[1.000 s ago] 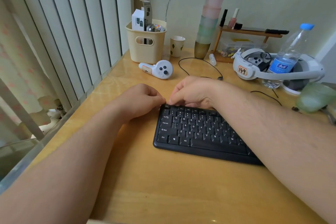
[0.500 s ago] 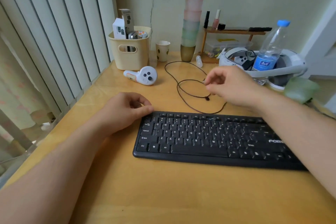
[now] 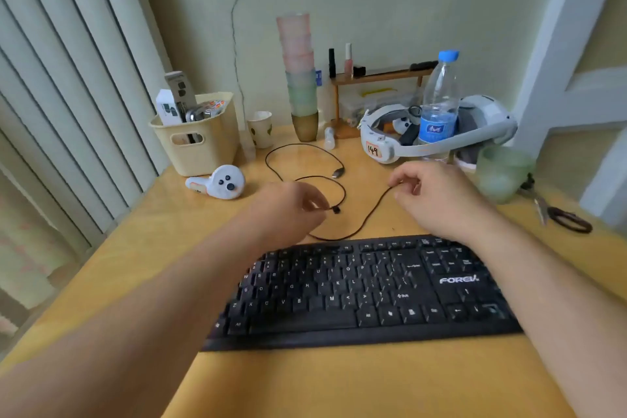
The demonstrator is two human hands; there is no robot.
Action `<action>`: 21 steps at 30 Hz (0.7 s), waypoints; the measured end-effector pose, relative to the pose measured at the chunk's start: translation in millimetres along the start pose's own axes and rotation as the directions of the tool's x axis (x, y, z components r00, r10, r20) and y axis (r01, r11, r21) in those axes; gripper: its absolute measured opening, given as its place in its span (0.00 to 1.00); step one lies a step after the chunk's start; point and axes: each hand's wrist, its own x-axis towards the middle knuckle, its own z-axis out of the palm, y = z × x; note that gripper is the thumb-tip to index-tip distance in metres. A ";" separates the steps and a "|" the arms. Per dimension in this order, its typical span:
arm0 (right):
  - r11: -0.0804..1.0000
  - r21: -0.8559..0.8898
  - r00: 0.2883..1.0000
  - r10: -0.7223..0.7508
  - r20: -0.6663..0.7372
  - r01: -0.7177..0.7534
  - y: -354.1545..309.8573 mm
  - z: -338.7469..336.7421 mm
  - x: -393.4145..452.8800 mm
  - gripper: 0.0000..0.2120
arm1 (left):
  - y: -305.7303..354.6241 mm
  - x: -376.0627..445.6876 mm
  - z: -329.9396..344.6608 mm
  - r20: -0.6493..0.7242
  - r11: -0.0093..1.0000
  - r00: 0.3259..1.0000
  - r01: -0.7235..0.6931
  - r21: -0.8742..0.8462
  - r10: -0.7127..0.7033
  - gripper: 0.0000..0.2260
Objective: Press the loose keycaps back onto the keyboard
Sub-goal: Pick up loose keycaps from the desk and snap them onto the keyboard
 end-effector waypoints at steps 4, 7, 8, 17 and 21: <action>0.995 -0.062 0.996 -0.081 0.034 0.083 3.7 1.3 -8.0 0.07 | 21.7 43.9 30.6 0.027 0.981 1.000 0.006 0.195 -0.011 0.11; 0.993 -0.025 0.992 -0.114 0.053 0.115 2.5 2.6 -11.2 0.07 | 24.5 62.2 42.7 0.006 0.951 0.999 0.046 0.305 -0.050 0.09; 0.992 -0.013 0.991 -0.123 0.054 0.124 2.2 3.6 -11.3 0.07 | 24.5 65.5 44.4 0.006 0.946 0.998 0.054 0.321 -0.059 0.08; 0.960 0.110 0.966 -0.259 0.002 0.257 -5.9 3.1 -19.0 0.12 | 25.5 18.9 14.5 0.026 0.938 0.998 0.063 -0.341 -0.058 0.09; 0.920 0.157 0.930 -0.366 0.023 0.358 -20.4 8.5 -24.4 0.21 | 22.4 -14.4 4.5 0.046 0.808 0.999 0.030 -0.588 -0.004 0.12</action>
